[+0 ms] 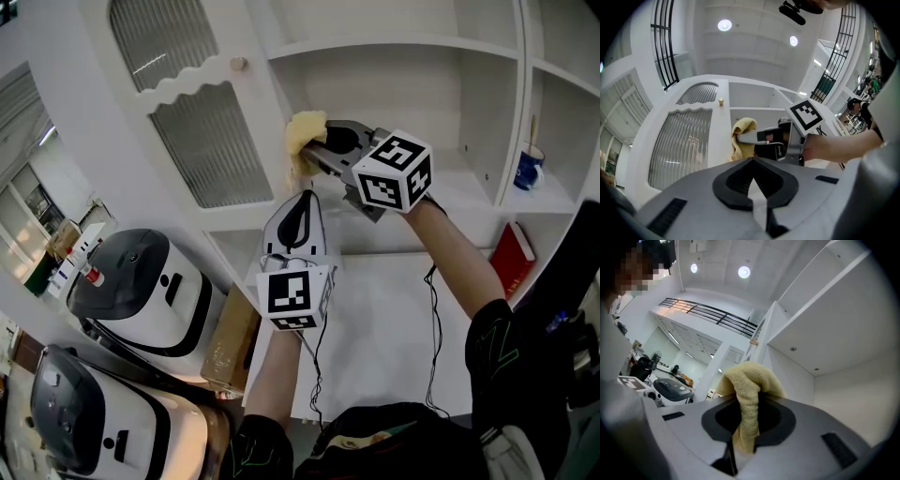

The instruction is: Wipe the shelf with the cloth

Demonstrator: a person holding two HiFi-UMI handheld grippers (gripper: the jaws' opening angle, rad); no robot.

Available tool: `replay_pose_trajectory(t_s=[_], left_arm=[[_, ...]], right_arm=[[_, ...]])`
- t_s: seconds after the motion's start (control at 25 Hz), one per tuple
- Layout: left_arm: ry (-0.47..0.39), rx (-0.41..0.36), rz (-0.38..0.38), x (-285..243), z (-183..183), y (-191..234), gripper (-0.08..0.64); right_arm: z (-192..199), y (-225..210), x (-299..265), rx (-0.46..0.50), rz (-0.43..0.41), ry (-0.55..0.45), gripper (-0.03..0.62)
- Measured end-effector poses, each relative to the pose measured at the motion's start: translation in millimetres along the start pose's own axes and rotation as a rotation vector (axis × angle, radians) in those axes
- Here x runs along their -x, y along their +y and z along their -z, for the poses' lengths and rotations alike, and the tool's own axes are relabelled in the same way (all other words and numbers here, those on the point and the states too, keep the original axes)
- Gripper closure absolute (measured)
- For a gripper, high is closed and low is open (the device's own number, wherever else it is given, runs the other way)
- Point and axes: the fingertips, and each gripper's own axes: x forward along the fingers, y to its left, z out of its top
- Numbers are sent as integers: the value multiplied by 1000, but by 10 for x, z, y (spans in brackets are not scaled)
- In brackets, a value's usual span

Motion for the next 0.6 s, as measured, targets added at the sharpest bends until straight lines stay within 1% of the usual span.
replay_pose_trajectory(t_s=[0.08,0.12,0.2,0.24,0.32,0.4,0.52,0.6], left_arm=[[8,6,-4,22,40,22,560],[12,11,-8,35,62,42,560],[20,20,-19,61,100,103,560],[21,24,-25,73,110,133,560],[21,29,-29,88,118,156,560],[20,31,-22,95,128,124,560],[27,34,-4,102,169,38,560],[31,41,3,112,202,-2,560]], right_arm=[[-62,63,73,34,-47,-29,549],[-83,84,112,74,-58,-36,548],[-85,79,173,158,-51,-25,549],[-74,52,188,181,-40,-15,549],[-15,-38,188,196,-9,17,549],[141,-171,148,221,42,98,549],[459,-390,83,291,144,278,549],[613,-470,42,312,165,349,549]])
